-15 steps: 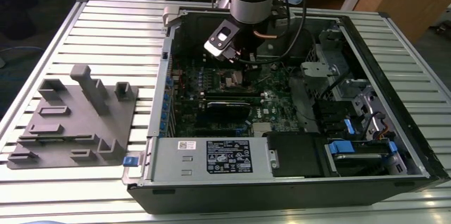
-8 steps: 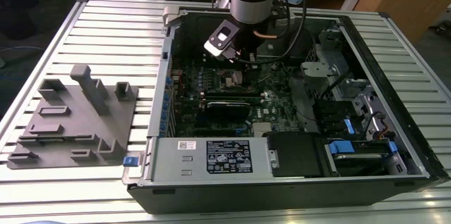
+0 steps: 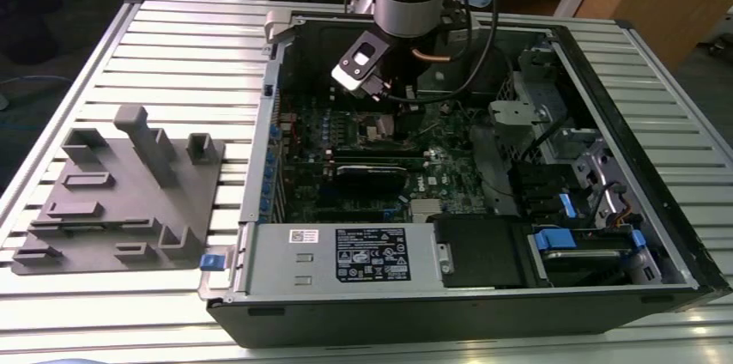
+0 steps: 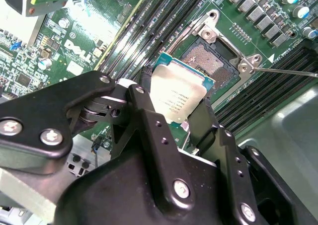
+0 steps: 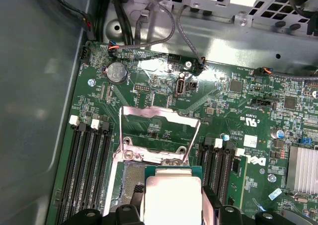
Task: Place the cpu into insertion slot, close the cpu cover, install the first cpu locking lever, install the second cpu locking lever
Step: 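Place the cpu into insertion slot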
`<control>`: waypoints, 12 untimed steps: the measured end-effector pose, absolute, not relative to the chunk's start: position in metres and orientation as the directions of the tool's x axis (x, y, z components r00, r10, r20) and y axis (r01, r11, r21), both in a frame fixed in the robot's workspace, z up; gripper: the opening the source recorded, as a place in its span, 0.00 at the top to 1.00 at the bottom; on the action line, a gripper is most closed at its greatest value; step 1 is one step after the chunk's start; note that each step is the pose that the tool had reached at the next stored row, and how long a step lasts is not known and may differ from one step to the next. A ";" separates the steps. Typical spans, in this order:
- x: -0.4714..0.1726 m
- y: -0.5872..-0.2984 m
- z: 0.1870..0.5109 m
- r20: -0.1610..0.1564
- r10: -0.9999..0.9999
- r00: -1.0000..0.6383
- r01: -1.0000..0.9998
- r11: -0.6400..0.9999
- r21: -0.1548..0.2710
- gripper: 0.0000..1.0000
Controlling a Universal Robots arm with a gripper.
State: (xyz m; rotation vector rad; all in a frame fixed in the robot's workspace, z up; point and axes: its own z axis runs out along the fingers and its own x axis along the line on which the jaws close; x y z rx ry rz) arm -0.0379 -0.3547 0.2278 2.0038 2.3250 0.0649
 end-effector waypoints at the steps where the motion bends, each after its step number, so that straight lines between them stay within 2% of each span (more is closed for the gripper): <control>1: -0.038 -0.355 0.228 -0.027 0.989 -0.147 0.986 0.148 0.079 0.46; 12: -0.038 -0.355 0.228 -0.027 0.989 -0.146 0.986 0.148 0.079 0.46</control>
